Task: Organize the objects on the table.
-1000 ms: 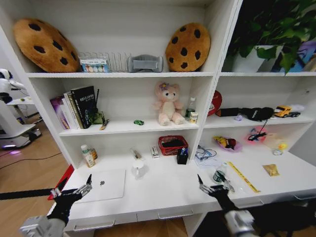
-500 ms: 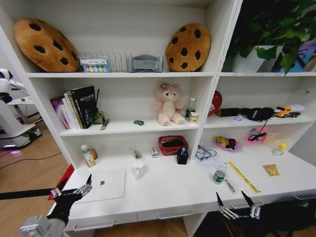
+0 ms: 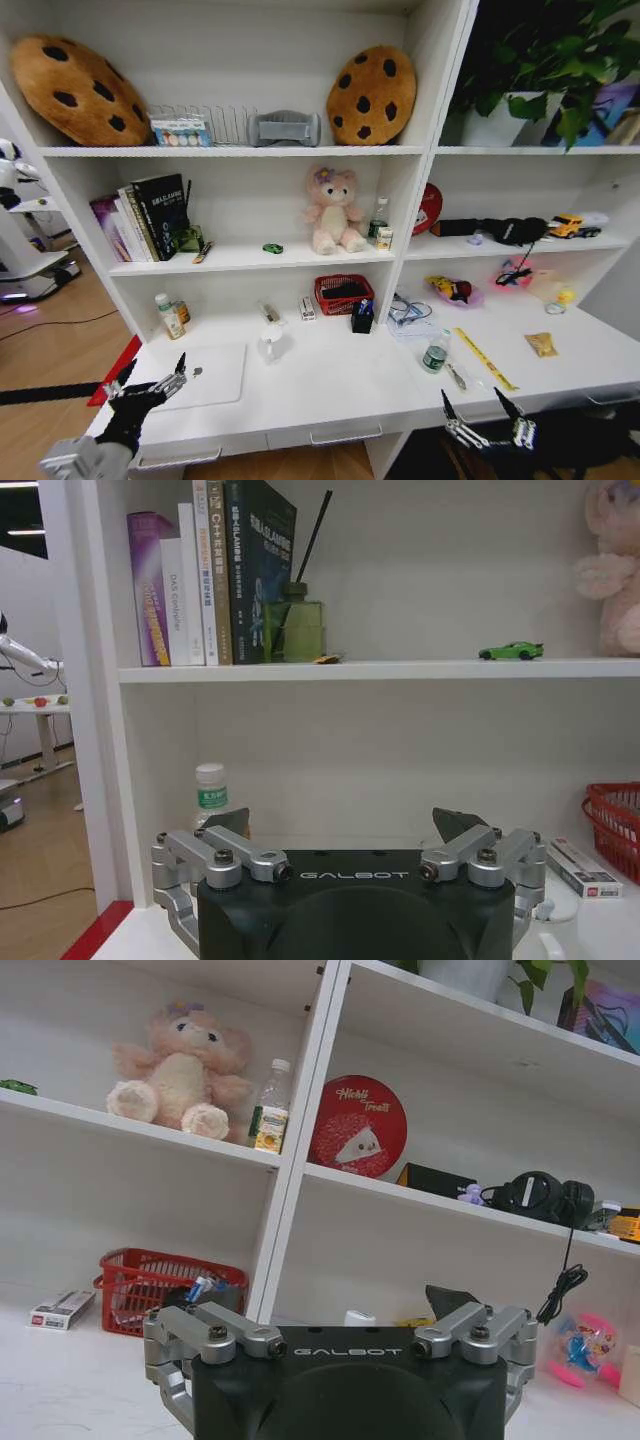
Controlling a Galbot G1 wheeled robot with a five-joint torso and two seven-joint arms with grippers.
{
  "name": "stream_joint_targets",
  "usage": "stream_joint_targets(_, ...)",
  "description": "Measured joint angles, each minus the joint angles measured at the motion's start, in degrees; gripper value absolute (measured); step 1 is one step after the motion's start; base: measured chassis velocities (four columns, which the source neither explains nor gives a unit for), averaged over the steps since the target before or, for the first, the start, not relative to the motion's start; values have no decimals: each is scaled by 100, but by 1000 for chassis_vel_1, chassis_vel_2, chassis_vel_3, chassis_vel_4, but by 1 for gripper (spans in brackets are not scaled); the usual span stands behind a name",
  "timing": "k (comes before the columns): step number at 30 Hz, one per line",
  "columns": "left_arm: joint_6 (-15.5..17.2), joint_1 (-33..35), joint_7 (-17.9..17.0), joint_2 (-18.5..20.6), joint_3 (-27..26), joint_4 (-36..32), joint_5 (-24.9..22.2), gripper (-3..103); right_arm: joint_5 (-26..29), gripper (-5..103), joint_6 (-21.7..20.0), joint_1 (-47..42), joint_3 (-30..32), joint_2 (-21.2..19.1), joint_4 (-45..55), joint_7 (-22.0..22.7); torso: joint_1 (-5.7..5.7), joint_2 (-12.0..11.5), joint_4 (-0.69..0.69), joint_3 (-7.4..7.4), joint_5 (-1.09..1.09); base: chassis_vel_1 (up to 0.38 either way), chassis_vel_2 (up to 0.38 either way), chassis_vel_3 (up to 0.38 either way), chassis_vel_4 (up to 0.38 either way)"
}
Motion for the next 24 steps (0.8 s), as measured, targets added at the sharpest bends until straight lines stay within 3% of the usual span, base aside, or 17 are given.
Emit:
stream_joint_targets(10,0,0,0,0,0,0,0,100,-45,100,8,182,-139,-48,-92,89,0,0,-2,0,-4,-228,-227,218,219)
stream_joint_targets(15,0,0,2,-1,1,-1,0,100,-384,100,204,456,-302,-94,-164,104,1,0,1,0,3,-216,-256,252,273)
stream_joint_targets(17,0,1,2,-1,1,-1,0,100,-367,100,-29,564,-446,-141,-136,172,-1,1,1,0,3,-64,-179,147,122)
stream_joint_targets(18,0,0,2,-1,1,-1,0,100,-297,100,-394,709,-540,-243,-126,170,0,0,-3,0,3,-30,-95,69,53)
stream_joint_targets(20,0,0,2,-1,1,-1,0,100,-284,100,-518,760,-547,-287,-130,138,0,0,-4,0,2,-30,-95,30,10)
stream_joint_targets(22,0,0,3,0,0,0,0,100,-198,100,-984,1138,-670,-638,-201,15,0,0,-3,0,-2,20,31,-21,-20)
stream_joint_targets(24,0,0,3,0,-1,0,0,100,-108,100,-1109,1267,-737,-734,-219,3,0,0,0,1,-2,39,63,-40,-46)
